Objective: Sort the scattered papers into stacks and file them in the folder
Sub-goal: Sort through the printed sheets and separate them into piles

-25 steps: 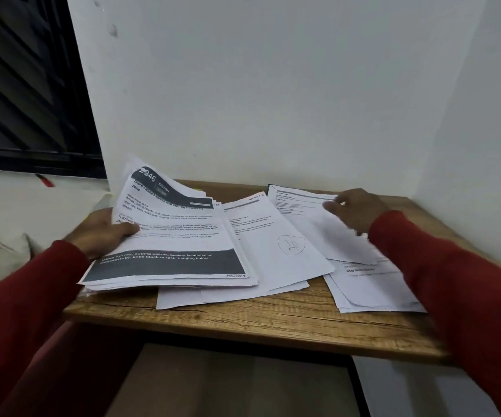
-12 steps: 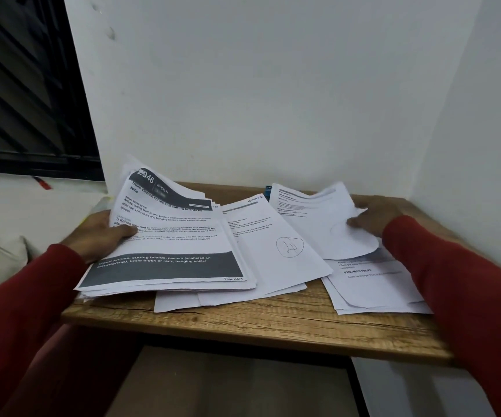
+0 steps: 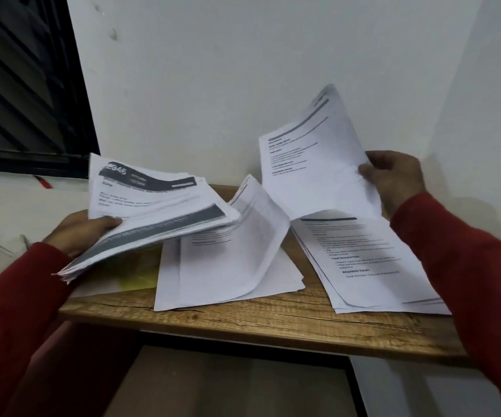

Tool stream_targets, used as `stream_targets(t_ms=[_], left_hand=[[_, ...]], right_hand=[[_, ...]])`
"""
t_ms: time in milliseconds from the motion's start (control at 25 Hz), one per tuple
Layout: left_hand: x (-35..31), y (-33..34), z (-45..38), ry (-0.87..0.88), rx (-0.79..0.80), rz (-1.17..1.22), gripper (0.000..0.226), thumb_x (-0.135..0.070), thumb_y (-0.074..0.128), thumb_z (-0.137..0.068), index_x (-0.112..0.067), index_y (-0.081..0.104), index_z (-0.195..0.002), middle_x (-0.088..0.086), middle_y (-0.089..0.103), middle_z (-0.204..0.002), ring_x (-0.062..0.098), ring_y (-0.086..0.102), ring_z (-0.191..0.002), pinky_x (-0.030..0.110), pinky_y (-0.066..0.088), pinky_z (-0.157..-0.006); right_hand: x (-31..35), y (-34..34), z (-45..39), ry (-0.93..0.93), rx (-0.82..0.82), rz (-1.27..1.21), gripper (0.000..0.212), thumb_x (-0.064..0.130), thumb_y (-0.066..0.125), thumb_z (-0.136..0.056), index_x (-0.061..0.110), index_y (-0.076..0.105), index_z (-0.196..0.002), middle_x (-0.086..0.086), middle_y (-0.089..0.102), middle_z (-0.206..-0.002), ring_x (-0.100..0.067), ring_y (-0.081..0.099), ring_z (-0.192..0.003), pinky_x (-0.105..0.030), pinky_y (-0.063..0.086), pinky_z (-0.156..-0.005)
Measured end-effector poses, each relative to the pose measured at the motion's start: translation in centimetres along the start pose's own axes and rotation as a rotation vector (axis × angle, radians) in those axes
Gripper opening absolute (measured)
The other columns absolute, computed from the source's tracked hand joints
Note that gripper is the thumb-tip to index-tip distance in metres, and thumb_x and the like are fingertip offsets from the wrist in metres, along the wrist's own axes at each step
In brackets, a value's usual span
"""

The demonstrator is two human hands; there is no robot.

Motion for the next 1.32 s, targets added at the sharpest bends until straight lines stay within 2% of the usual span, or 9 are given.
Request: stream_targets(t_ms=[160, 280, 440, 640, 800, 920, 1000, 1120, 1320], left_hand=[[-0.2, -1.7, 0.1, -0.010, -0.059, 0.001, 0.030, -0.015, 0.068, -0.091, -0.002, 0.066, -0.118, 0.015, 0.065, -0.121, 0.028, 0.058, -0.097, 0.041, 0.046, -0.095], [-0.4, -1.0, 0.2, 0.050, 0.035, -0.139, 0.030, -0.012, 0.065, -0.093, -0.004, 0.064, -0.122, 0.006, 0.062, -0.114, 0.025, 0.055, -0.097, 0.033, 0.039, -0.088], [0.2, 0.4, 0.1, 0.054, 0.097, -0.167, 0.032, -0.007, 0.064, -0.093, -0.001, 0.063, -0.124, 0.010, 0.063, -0.117, 0.024, 0.055, -0.097, 0.030, 0.038, -0.089], [0.0, -2.9, 0.0, 0.001, -0.037, -0.012, 0.016, -0.018, 0.068, -0.091, -0.015, 0.063, -0.106, 0.006, 0.060, -0.106, 0.026, 0.056, -0.094, 0.034, 0.041, -0.086], [9.9, -9.5, -12.4, 0.003, -0.120, 0.054, 0.061, -0.050, 0.077, -0.066, -0.005, 0.068, -0.105, 0.023, 0.069, -0.110, 0.039, 0.066, -0.093, 0.055, 0.053, -0.088], [4.9, -8.7, -6.3, -0.004, -0.172, 0.083, 0.036, -0.035, 0.077, -0.075, -0.007, 0.070, -0.096, 0.015, 0.070, -0.102, 0.034, 0.066, -0.089, 0.053, 0.053, -0.089], [0.3, -5.9, -0.7, -0.007, -0.150, 0.036, 0.022, -0.021, 0.071, -0.087, -0.011, 0.068, -0.106, 0.009, 0.065, -0.108, 0.029, 0.061, -0.096, 0.041, 0.047, -0.092], [-0.5, -2.9, -0.3, 0.049, -0.072, -0.005, 0.031, -0.011, 0.065, -0.093, 0.001, 0.064, -0.122, 0.017, 0.063, -0.124, 0.026, 0.057, -0.099, 0.031, 0.040, -0.088], [-2.9, 2.9, 0.8, 0.158, 0.103, 0.101, 0.032, 0.000, 0.058, -0.095, 0.003, 0.059, -0.127, 0.020, 0.061, -0.128, 0.021, 0.057, -0.100, 0.026, 0.040, -0.087]], right_hand=[[0.4, -1.3, -0.7, -0.032, -0.162, -0.008, 0.031, 0.004, 0.067, -0.084, 0.010, 0.072, -0.113, -0.012, 0.073, -0.106, -0.024, 0.069, -0.089, -0.041, 0.059, -0.084], [1.6, -3.0, -1.0, -0.057, -0.249, 0.034, 0.034, 0.003, 0.065, -0.086, 0.007, 0.068, -0.120, -0.012, 0.071, -0.108, -0.019, 0.068, -0.086, -0.029, 0.057, -0.085], [-0.2, 1.5, 1.3, 0.062, -0.006, -0.030, 0.036, -0.007, 0.065, -0.088, -0.001, 0.063, -0.123, -0.015, 0.065, -0.099, -0.009, 0.061, -0.062, -0.025, 0.056, -0.061], [-1.9, 6.3, 4.9, 0.204, 0.238, -0.064, 0.033, -0.013, 0.064, -0.085, 0.001, 0.064, -0.114, -0.014, 0.070, -0.097, -0.024, 0.068, -0.078, -0.039, 0.058, -0.082], [-2.4, 9.8, 7.8, 0.189, 0.437, 0.044, 0.040, -0.012, 0.066, -0.082, 0.005, 0.065, -0.119, -0.015, 0.070, -0.107, -0.033, 0.069, -0.096, -0.044, 0.057, -0.086], [-2.2, 11.1, 9.1, 0.111, 0.547, 0.252, 0.036, 0.005, 0.072, -0.084, 0.020, 0.064, -0.116, -0.005, 0.066, -0.097, -0.024, 0.066, -0.089, -0.031, 0.051, -0.070], [-1.5, 11.2, 9.5, -0.005, 0.535, 0.440, 0.037, 0.021, 0.071, -0.088, 0.028, 0.060, -0.122, 0.001, 0.059, -0.105, -0.017, 0.059, -0.096, -0.028, 0.044, -0.078], [0.3, 11.2, 9.9, -0.235, 0.512, 0.528, 0.035, 0.023, 0.061, -0.095, 0.021, 0.058, -0.131, 0.001, 0.054, -0.114, -0.012, 0.052, -0.098, -0.026, 0.040, -0.087], [-0.6, 10.5, 8.6, -0.051, 0.564, 0.291, 0.021, 0.034, 0.055, -0.100, 0.020, 0.066, -0.111, -0.001, 0.067, -0.104, -0.010, 0.061, -0.083, -0.021, 0.047, -0.071]])
Point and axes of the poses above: each hand's wrist, its own z-axis away from the middle knuckle, its own y-axis out of the palm, x = y × z, the point moved 8 cm from there along -z, towards the middle knuckle
